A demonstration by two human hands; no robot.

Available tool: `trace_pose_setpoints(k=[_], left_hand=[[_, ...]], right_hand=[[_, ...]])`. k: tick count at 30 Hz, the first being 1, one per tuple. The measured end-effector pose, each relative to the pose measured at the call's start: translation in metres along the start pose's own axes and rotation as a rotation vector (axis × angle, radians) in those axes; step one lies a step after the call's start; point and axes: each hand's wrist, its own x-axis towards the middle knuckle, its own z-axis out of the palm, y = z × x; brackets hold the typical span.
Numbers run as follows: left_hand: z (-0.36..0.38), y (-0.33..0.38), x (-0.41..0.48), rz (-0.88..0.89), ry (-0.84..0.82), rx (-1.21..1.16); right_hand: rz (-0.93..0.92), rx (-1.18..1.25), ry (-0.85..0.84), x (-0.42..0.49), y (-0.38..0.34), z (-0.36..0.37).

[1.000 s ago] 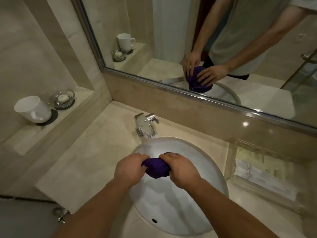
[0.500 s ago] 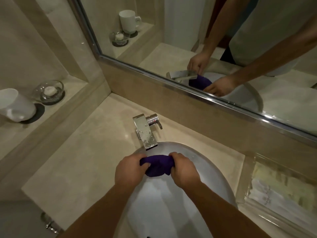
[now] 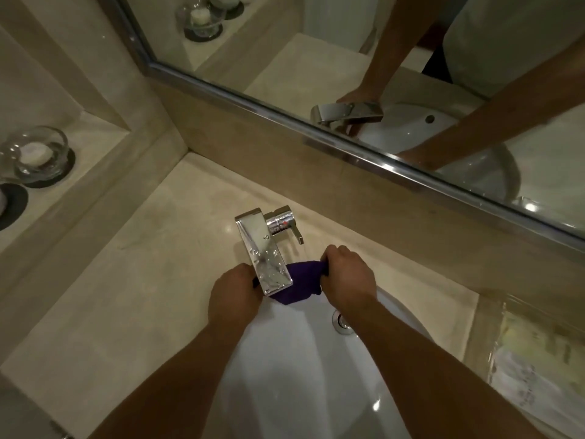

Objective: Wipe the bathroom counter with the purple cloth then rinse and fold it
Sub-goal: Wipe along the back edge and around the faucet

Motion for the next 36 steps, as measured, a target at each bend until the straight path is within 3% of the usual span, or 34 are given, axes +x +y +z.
trace_pose_setpoints(k=[8, 15, 22, 31, 36], left_hand=[[-0.011, -0.01, -0.001, 0.098, 0.046, -0.035], [-0.021, -0.036, -0.013, 0.071, 0.027, -0.005], [-0.013, 0.007, -0.011, 0.148, 0.063, -0.009], [-0.009, -0.024, -0.027, 0.168, -0.035, 0.06], [-0.014, -0.03, -0.045, 0.148, -0.088, 0.111]], right_hand=[[-0.03, 0.006, -0.04, 0.007, -0.01, 0.005], [-0.09, 0.03, -0.045, 0.006, -0.031, 0.007], [-0.055, -0.038, -0.06, -0.001, 0.011, -0.014], [-0.19, -0.219, -0.402, -0.01, 0.003, -0.019], [-0.235, -0.204, -0.413, -0.027, -0.004, -0.026]])
